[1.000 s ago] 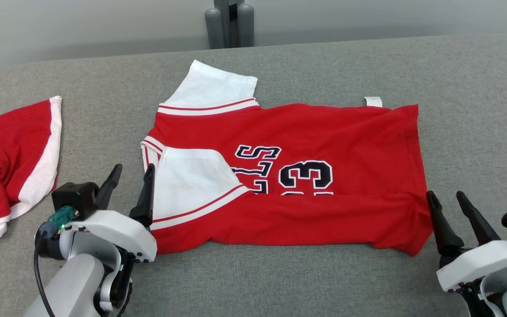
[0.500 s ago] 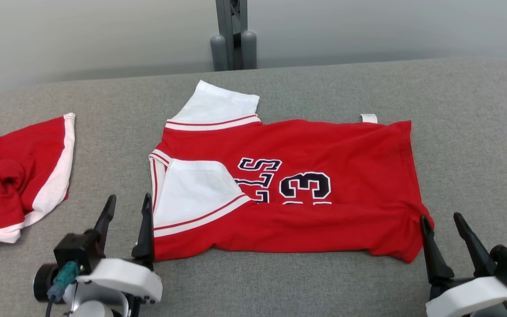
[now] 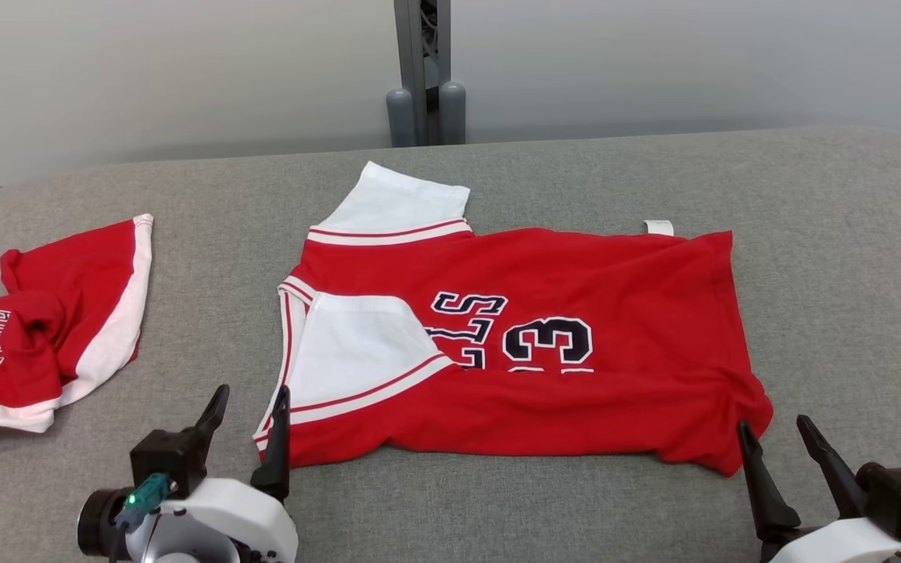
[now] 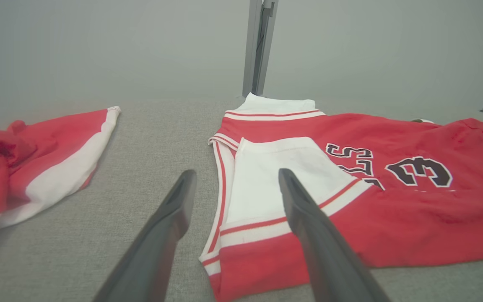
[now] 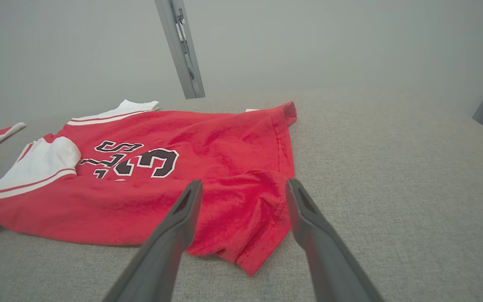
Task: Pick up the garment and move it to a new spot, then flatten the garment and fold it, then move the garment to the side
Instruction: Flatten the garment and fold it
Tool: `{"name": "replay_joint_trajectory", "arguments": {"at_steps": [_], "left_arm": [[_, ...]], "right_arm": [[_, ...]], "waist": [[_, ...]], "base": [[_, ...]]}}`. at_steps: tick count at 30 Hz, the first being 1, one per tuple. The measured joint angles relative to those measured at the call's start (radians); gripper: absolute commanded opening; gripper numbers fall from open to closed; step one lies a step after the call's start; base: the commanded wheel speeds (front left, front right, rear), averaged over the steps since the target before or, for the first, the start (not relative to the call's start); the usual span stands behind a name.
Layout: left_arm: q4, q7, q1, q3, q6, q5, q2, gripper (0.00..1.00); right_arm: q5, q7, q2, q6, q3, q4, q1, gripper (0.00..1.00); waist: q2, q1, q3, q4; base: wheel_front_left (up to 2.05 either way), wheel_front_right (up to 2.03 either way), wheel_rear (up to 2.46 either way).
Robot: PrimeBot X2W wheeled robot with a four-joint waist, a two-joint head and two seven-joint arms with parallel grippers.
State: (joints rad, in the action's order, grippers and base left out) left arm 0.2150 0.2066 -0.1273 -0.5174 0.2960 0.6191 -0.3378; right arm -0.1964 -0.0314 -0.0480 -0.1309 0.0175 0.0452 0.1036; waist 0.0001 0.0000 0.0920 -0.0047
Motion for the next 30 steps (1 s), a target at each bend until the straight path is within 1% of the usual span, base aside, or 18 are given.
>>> {"name": "replay_joint_trajectory", "arguments": {"at_steps": [6,12,19,25,26,27,28,30], "left_arm": [[0.024,-0.067,-0.053,-0.027,-0.014,-0.002,-0.003,1.00],[0.077,-0.151,-0.084,-0.049,-0.041,0.028,0.009,1.00],[0.149,-0.204,-0.100,-0.048,-0.063,0.080,0.032,1.00],[0.177,-0.243,-0.128,-0.042,-0.084,0.120,0.043,1.00],[0.178,-0.247,-0.129,-0.042,-0.084,0.123,0.045,0.49],[0.178,-0.247,-0.130,-0.041,-0.085,0.126,0.046,0.17],[0.178,-0.250,-0.131,-0.039,-0.088,0.132,0.048,0.00],[0.176,-0.256,-0.133,-0.040,-0.092,0.134,0.050,0.00]], "right_arm": [[0.016,0.031,0.001,0.000,0.005,0.024,-0.019,1.00],[0.021,0.044,0.000,0.000,-0.026,0.130,-0.072,1.00],[0.012,0.028,-0.004,0.000,-0.029,0.254,-0.126,1.00],[-0.004,0.001,-0.005,0.000,-0.042,0.328,-0.183,1.00],[-0.009,0.000,-0.005,0.000,-0.046,0.338,-0.192,1.00],[-0.015,0.000,-0.006,0.000,-0.052,0.349,-0.202,0.35],[-0.024,0.000,-0.007,0.000,-0.059,0.357,-0.209,0.00],[-0.042,0.003,-0.012,0.000,-0.071,0.369,-0.220,0.00]], "waist": [[0.0000,0.0000,0.027,0.005],[0.0000,0.0000,0.075,0.004],[0.0000,0.0000,0.122,0.011],[0.0000,0.0000,0.146,0.020],[0.0000,0.0000,0.147,0.021],[0.0000,0.0000,0.147,0.022],[0.0000,0.0000,0.148,0.023],[0.0000,0.0000,0.148,0.027]], "base": [[0.00,0.00,0.00],[0.00,0.00,0.00],[0.00,0.00,0.00],[0.00,0.00,0.00],[0.00,0.00,0.00],[0.00,0.00,0.00],[0.00,0.00,0.00],[0.00,0.00,0.00]]}}
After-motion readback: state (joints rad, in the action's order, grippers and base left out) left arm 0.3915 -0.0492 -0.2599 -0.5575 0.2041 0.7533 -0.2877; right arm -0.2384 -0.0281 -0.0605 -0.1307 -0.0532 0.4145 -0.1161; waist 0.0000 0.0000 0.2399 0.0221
